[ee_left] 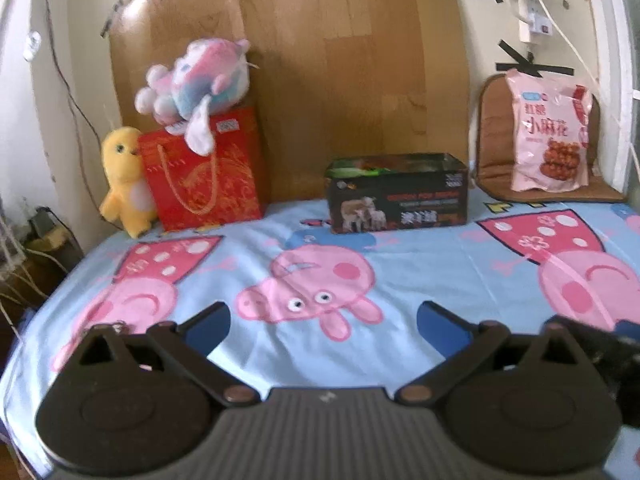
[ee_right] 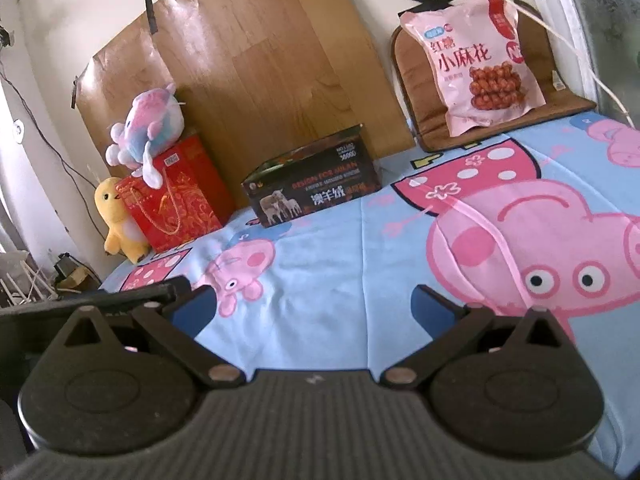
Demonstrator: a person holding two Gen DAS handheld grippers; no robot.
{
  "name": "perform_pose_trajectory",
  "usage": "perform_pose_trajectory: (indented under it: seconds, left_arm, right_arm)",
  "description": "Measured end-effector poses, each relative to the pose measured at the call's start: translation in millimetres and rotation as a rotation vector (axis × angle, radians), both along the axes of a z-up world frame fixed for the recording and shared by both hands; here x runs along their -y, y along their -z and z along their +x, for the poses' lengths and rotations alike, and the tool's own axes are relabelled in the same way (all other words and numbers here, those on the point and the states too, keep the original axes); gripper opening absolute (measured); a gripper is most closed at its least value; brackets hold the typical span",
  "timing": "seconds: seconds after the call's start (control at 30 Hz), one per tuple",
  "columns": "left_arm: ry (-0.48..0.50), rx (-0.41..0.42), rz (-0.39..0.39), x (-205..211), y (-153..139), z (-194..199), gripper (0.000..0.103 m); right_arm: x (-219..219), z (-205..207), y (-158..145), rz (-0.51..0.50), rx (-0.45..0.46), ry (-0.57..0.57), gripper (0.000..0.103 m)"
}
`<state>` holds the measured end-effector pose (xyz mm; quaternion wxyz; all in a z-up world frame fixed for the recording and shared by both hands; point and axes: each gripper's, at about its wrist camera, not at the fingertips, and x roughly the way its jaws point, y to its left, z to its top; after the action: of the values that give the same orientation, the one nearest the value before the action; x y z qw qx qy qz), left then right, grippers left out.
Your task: Organize snacks
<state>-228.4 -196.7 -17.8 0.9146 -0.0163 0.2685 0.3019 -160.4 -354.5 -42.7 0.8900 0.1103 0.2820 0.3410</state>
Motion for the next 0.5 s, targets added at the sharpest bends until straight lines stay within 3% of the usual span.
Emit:
perform_pose_trajectory:
  seconds: [0.5]
  left_arm:
    - [-0.011, -0.009, 0.001, -8.4, 5.0, -5.3, 0.103]
  right_arm:
    - [-6.8, -11.1, -1.5, -0.014, 0.042, 0.004, 0.103]
